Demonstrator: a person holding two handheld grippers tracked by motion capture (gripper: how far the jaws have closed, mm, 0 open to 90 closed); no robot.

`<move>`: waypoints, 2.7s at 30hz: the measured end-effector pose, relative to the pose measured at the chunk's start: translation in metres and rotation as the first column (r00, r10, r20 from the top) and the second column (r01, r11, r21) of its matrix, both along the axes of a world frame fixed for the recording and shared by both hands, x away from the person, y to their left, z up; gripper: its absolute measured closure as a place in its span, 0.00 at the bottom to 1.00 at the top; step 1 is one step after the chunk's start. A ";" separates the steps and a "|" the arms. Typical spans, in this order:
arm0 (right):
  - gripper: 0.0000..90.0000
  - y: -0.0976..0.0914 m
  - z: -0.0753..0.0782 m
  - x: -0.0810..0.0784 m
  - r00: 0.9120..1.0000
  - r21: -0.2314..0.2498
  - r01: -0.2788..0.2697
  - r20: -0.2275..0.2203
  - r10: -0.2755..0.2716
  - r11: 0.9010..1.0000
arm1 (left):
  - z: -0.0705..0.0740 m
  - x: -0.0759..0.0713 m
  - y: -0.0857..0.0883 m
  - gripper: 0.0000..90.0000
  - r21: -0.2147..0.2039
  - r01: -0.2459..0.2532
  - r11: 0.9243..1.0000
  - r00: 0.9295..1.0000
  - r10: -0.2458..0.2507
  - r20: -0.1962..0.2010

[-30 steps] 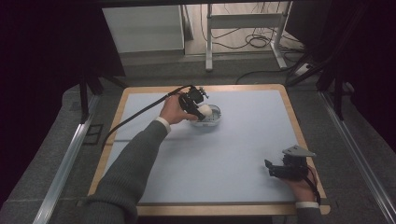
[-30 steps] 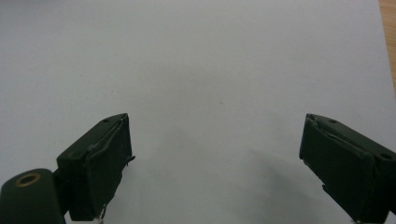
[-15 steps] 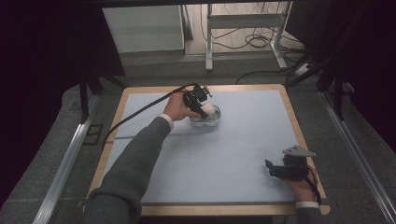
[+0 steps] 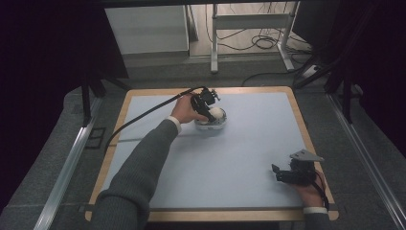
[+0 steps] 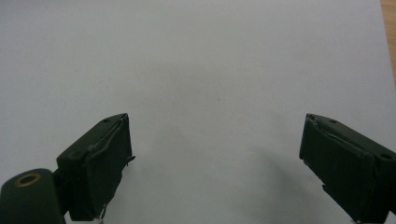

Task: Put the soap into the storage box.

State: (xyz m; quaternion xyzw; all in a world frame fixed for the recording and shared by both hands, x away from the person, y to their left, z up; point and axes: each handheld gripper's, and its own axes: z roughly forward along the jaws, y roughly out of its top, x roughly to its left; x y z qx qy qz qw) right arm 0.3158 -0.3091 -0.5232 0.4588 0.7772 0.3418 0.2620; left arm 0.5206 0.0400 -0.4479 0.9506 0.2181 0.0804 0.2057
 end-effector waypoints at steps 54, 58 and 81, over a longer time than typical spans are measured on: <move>0.10 0.005 0.004 -0.002 1.000 -0.008 0.001 0.009 -0.001 1.000 | -0.024 -0.153 0.128 0.36 -0.352 -0.203 0.914 0.975 0.222 0.012; 0.10 0.005 0.003 -0.002 1.000 -0.012 0.000 0.007 0.000 1.000 | -0.036 -0.165 0.139 0.35 -0.362 -0.224 0.905 0.972 0.234 -0.016; 0.10 0.011 0.005 -0.004 1.000 -0.019 -0.011 0.012 0.012 1.000 | -0.063 -0.201 0.173 0.34 -0.425 -0.306 0.852 0.950 0.306 -0.071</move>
